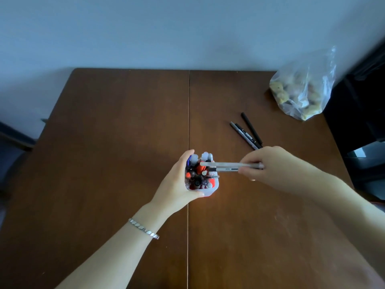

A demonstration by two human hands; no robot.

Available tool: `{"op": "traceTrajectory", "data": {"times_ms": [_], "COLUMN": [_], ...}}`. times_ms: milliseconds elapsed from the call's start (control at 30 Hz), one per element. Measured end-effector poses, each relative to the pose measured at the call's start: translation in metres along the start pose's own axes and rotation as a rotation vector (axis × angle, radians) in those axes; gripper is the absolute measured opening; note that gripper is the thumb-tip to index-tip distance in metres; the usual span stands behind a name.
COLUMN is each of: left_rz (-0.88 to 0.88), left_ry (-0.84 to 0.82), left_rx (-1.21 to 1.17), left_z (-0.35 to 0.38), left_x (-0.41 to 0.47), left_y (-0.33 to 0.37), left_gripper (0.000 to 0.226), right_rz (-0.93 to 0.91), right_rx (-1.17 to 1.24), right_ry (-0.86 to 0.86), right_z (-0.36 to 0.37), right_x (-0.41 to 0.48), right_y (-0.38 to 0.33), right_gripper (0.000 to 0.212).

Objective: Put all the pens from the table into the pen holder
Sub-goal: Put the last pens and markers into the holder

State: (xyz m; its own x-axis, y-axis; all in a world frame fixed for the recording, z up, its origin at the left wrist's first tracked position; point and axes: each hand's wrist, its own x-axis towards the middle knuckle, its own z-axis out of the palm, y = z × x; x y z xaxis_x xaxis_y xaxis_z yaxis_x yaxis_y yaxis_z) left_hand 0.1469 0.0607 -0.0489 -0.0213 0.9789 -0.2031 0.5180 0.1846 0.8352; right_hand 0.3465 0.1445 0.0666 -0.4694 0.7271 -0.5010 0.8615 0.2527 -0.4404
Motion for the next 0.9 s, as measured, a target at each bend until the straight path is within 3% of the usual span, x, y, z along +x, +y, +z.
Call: {"op": "traceTrajectory", "data": {"times_ms": [133,233,300,367,533,700,767,900], "left_rz": [-0.004,0.002,0.029,0.058,0.113,0.324,0.316,0.27], "left_ry": [-0.016,-0.028,-0.02,-0.008,-0.017,0.04,0.072,0.025], "left_rx": [-0.049,-0.029,0.001,0.044,-0.071,0.283,0.278,0.161], "left_z": [-0.001,0.0,0.001,0.002,0.0,0.015,0.02,0.021], "left_x": [0.0,-0.001,0.0,-0.001,-0.002,0.004,0.006,0.004], "left_y": [0.001,-0.001,-0.002,-0.003,-0.004,0.005,0.008,0.0], "left_gripper": [0.097,0.101,0.101,0.102,0.1,0.097,0.095,0.107], "right_rz": [0.091,0.14,0.125,0.1,0.124,0.213,0.208,-0.029], "right_rx": [-0.261,-0.323,-0.298,-0.187,-0.087,-0.125,-0.144,-0.241], "right_ry": [-0.124,-0.219,-0.226,-0.141,0.087,0.104,0.177,0.569], "right_z": [0.023,0.026,0.024,0.026,0.034,0.029,0.034,0.063], "right_x": [0.027,0.047,0.055,0.058,0.037,0.035,0.039,0.048], "right_y": [-0.034,-0.055,-0.065,-0.069,-0.056,-0.043,-0.044,-0.037], "right_gripper": [0.024,0.037,0.033,0.016,0.021,0.015,0.013,0.016]}}
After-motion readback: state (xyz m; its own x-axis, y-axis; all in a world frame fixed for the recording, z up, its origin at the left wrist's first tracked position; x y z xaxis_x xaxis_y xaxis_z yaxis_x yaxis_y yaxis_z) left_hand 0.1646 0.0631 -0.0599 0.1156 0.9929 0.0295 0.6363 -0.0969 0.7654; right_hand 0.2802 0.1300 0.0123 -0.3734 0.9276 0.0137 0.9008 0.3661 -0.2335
